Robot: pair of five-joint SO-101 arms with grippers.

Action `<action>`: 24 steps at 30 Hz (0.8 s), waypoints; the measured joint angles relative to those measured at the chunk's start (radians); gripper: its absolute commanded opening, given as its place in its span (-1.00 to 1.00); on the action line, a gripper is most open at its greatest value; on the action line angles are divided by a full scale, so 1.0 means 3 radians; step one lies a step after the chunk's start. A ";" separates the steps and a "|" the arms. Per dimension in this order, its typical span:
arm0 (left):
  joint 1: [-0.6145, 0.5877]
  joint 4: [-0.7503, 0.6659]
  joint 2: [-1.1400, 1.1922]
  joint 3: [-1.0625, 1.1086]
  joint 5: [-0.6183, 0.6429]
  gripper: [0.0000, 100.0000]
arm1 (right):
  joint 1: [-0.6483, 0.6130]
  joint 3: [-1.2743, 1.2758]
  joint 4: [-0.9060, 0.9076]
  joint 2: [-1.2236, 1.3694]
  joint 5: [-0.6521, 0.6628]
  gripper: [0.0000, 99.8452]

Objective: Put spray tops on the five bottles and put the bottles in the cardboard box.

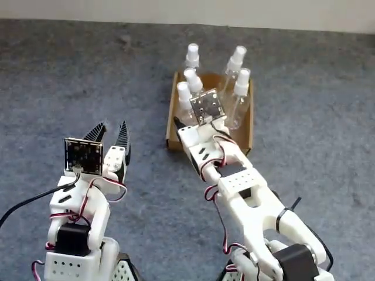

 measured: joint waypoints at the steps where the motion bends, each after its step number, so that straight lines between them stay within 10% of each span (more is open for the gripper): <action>1: 0.0000 0.0000 0.0000 0.0000 0.0000 -0.82 | 0.0000 0.0000 0.0000 0.0000 0.0000 -0.98; 24: 0.0000 0.0000 0.0000 0.0000 0.0000 -0.82 | -0.0066 0.0092 -0.0020 -0.0010 0.0005 -0.71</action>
